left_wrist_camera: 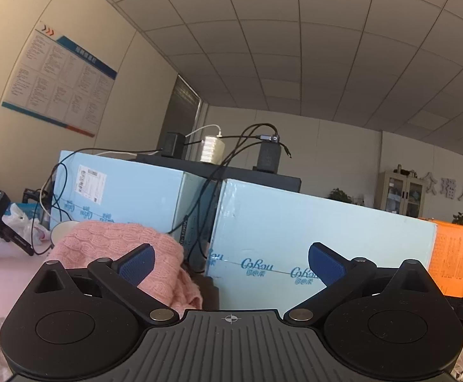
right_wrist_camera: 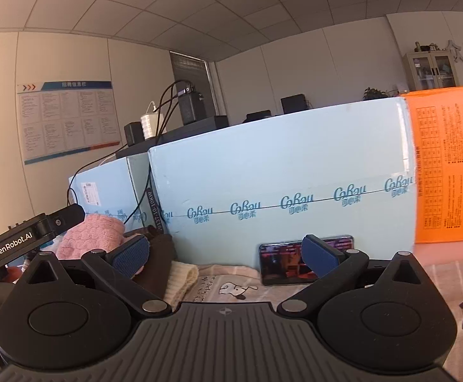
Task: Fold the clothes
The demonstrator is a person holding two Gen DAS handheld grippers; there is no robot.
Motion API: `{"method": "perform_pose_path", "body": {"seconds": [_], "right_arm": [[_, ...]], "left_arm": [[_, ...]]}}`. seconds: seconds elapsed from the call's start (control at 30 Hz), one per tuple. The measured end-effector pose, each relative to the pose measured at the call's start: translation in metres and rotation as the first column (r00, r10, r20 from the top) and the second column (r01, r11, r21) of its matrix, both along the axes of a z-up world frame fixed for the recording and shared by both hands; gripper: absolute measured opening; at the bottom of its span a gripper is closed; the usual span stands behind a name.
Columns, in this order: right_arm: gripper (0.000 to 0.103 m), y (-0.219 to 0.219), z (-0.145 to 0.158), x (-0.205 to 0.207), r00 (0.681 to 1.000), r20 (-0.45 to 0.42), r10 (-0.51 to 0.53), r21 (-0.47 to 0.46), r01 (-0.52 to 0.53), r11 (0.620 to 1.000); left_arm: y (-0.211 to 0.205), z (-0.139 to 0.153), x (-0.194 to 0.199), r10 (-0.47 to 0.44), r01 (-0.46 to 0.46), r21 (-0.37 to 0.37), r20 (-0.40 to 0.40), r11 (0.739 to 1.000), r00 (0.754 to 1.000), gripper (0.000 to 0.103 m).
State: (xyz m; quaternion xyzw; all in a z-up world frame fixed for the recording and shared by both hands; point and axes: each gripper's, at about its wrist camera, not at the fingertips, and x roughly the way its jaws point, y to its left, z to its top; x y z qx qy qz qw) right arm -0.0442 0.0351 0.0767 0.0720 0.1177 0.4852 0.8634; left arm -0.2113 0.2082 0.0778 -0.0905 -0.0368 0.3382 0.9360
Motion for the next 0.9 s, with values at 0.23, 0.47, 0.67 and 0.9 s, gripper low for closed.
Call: {"method": "perform_pose_path", "body": {"seconds": [0.23,0.47,0.67,0.9], "right_arm": [[0.103,-0.015,-0.028,-0.002,0.999,0.021,0.050,0.013,-0.050,0.999],[0.103,0.025,-0.067,-0.008,0.986,0.027,0.167,0.001,-0.167,0.986],[0.103,0.064,-0.066,-0.018,0.941,0.120,0.317,-0.007,-0.318,0.948],[0.103,0.074,-0.079,-0.014,0.937,0.186,0.296,-0.019,-0.297,0.955]], "left_arm": [[-0.023,-0.028,-0.014,0.150,-0.151,-0.027,-0.026,0.988,0.988,0.103],[-0.021,-0.050,-0.024,0.350,-0.352,-0.005,-0.071,0.936,0.934,0.103],[-0.023,-0.057,-0.028,0.487,-0.486,0.056,-0.018,0.872,0.873,0.103],[-0.032,-0.065,-0.018,0.553,-0.549,0.155,0.020,0.822,0.833,0.103]]}}
